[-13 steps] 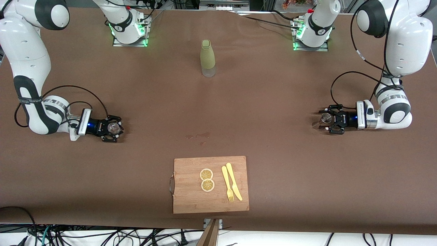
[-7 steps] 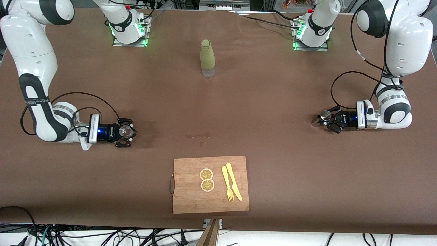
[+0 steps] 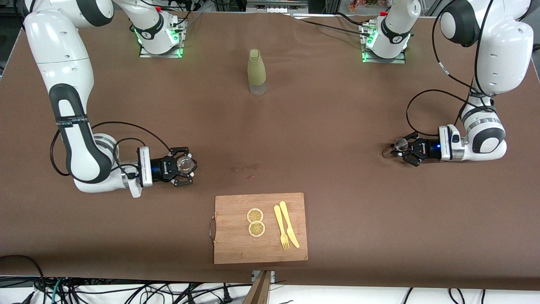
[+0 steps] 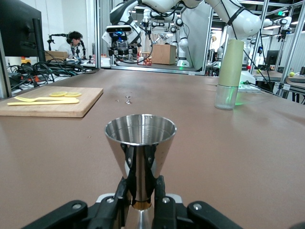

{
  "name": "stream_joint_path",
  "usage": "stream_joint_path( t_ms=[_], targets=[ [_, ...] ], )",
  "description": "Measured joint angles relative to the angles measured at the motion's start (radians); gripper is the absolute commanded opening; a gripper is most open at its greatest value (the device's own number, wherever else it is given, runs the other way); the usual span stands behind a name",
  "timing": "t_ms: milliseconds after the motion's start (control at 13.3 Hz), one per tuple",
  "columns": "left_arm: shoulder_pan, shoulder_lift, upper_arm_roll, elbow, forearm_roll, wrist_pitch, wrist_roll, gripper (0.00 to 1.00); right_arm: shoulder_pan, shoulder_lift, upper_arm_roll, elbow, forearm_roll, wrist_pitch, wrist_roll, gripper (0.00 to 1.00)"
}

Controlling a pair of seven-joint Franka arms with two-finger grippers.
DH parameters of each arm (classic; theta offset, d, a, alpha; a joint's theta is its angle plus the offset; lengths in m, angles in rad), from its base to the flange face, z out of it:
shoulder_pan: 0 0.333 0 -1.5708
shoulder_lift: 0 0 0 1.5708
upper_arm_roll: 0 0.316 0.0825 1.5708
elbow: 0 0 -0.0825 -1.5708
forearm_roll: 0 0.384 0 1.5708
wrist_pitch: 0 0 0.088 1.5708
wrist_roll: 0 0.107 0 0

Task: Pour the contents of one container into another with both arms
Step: 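Lift the glass and jigger, bringing both grippers together mid-table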

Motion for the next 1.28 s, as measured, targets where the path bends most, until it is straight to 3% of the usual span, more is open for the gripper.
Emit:
stream_joint_path(
  t_ms=[452, 829, 1281],
  targets=[
    [-0.091, -0.009, -0.008, 0.018, -0.053, 0.000, -0.023, 0.00, 0.172, -0.008, 0.002, 0.145, 0.000, 0.145, 0.211, 0.00],
    [-0.241, -0.011, -0.012, 0.020, -0.184, 0.008, -0.061, 0.00, 0.289, -0.038, 0.002, 0.165, -0.003, 0.309, 0.354, 0.00],
    [-0.454, -0.011, -0.013, 0.020, -0.355, 0.126, -0.149, 0.00, 0.393, -0.053, 0.000, 0.165, -0.006, 0.458, 0.374, 0.00]
  ],
)
